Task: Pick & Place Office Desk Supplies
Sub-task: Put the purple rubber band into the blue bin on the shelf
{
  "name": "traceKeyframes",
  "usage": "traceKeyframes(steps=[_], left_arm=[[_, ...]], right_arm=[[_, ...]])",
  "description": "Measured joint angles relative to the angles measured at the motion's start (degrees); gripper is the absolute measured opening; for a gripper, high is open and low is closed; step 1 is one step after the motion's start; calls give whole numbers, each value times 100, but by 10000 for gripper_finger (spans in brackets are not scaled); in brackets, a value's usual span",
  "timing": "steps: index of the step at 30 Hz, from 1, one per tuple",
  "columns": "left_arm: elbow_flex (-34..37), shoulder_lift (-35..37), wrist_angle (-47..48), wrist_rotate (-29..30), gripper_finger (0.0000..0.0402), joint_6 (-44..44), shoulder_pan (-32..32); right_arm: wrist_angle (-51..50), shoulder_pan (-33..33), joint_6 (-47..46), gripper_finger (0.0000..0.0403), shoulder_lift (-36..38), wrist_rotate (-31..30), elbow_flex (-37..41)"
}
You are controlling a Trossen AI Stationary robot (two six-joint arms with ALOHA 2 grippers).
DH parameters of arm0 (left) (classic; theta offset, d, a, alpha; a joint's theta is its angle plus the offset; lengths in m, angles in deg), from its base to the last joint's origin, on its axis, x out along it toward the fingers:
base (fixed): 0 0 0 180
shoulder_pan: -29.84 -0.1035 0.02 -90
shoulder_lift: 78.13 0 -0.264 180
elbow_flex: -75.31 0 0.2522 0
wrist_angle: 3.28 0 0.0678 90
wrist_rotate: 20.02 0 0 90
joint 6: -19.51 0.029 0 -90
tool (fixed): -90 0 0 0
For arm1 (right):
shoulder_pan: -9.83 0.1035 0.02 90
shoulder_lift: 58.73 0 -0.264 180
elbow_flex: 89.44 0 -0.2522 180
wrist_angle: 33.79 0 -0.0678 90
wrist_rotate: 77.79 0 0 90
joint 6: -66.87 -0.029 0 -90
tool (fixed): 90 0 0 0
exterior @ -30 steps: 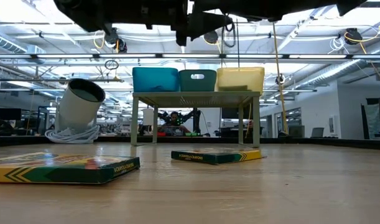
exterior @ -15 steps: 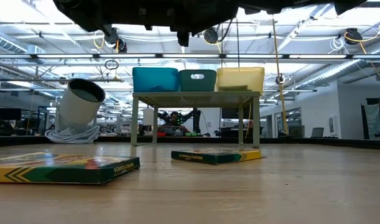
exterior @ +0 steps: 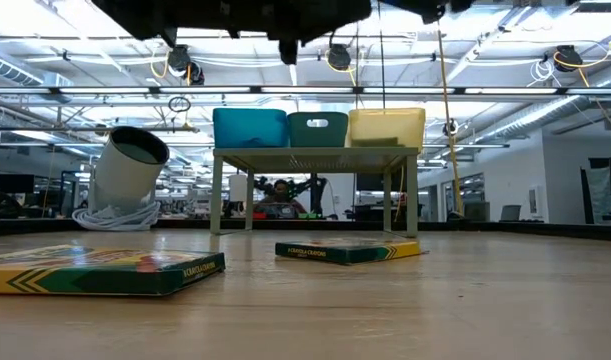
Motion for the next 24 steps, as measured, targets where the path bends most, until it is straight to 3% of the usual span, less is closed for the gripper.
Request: traceKeyframes(steps=[6,11,18,24], left_arm=[[7,665,663,-51,6,184,-141],[382,1492,861,-45,5,407,-483],[1486,2679,856,433,4,169,-1428],[1565,2765,731,1115,5,-771,-2284]], right_arm=[[-1086,4,-634,187,963,29,0],[-1560,4,-1229,204,1599,31,339],[-820,4,-1455,199,2198,31,1305],[27,4,-1245,197,2368,31,1828]])
